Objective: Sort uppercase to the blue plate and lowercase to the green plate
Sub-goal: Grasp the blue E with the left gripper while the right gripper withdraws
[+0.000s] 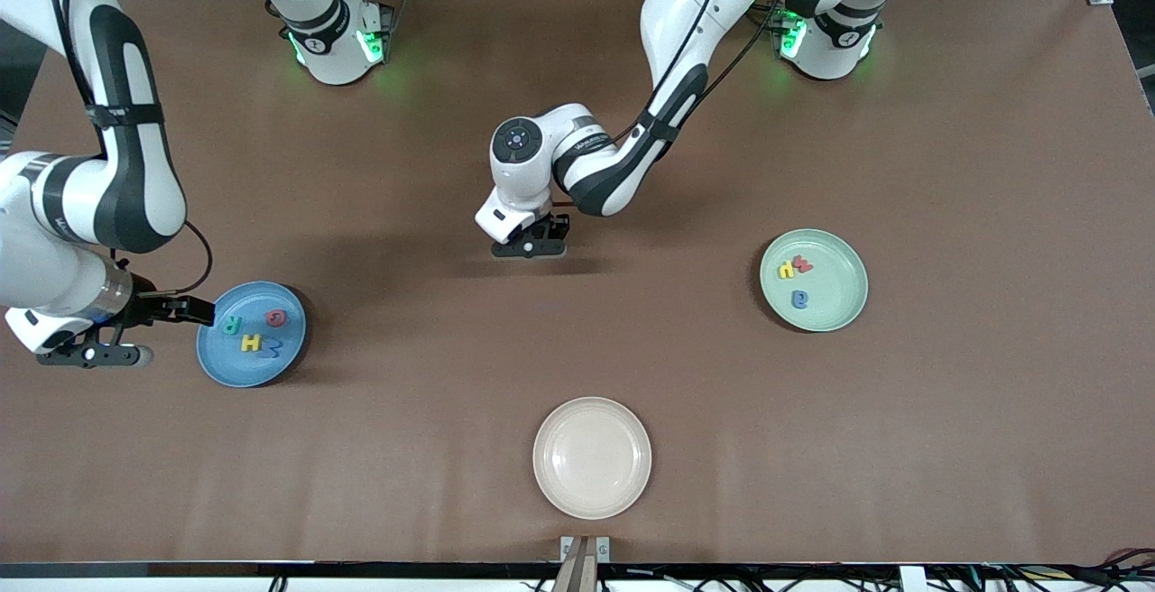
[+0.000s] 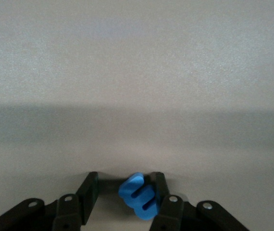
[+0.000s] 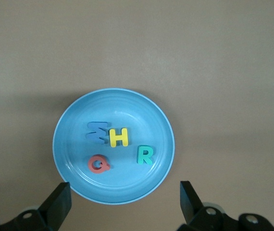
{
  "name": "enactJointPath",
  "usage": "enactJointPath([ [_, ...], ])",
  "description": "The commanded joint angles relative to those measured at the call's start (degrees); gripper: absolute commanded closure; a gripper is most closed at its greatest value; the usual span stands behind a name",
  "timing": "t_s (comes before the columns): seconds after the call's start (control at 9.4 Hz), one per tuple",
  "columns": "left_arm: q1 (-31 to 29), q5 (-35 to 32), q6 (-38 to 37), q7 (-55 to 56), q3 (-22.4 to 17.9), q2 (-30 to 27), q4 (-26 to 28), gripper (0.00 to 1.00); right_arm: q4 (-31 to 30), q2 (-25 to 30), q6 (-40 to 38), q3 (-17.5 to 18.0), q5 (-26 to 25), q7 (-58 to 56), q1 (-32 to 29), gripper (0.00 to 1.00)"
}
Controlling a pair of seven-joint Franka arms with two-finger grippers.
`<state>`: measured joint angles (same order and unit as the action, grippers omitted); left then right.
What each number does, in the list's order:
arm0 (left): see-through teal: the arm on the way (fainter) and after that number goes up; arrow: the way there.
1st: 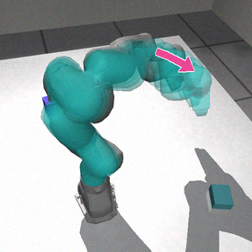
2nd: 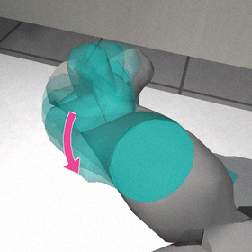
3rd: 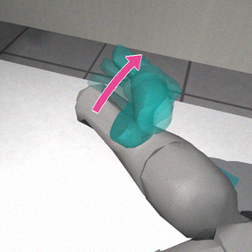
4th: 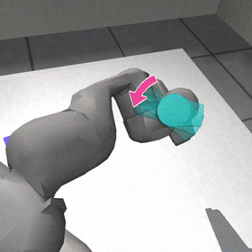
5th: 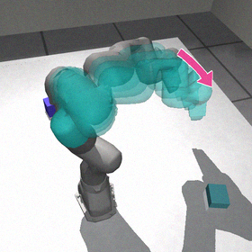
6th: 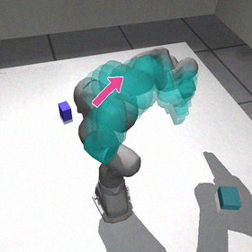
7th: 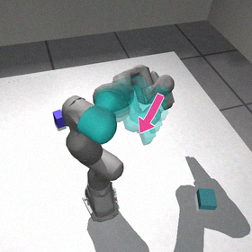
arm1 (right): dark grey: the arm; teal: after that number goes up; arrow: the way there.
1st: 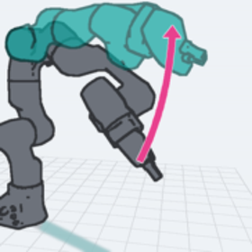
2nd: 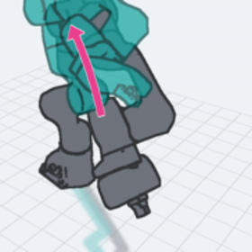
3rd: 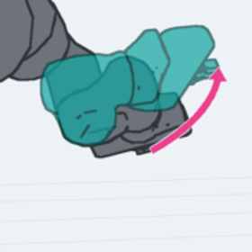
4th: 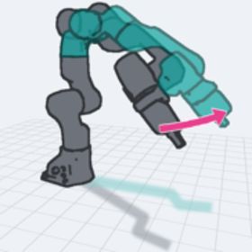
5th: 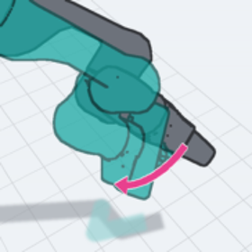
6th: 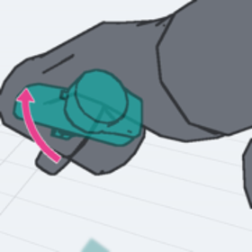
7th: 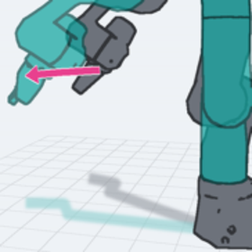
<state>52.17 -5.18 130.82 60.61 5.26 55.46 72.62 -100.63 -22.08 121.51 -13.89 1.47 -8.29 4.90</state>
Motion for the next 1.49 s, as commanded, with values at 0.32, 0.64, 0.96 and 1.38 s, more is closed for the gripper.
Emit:
enactJointPath([
  [0.32,1.17,-0.27,0.4,6.7,0.19,1.67,-1.6,0.51,-0.8,6.34,-4.43,0.88,0.2,-0.23,-2.61,0.0],
  [0.64,1.09,-0.27,0.4,9.44,0.81,1.5,-1.6,0.55,-0.1,10.82,-9.87,1.23,0.38,-0.23,-2.61,0.0],
  [0.96,1.09,-0.27,0.4,9.26,0.81,1.58,-1.52,0.77,0.95,15.21,-15.06,7.71,0.47,-0.49,-6.9,0.0],
  [1.38,0.56,-0.35,-0.3,8.91,0.46,0.62,-1.17,1.0,7.37,18.04,-24.47,12.82,0.38,-0.58,-5.08,0.0],
])
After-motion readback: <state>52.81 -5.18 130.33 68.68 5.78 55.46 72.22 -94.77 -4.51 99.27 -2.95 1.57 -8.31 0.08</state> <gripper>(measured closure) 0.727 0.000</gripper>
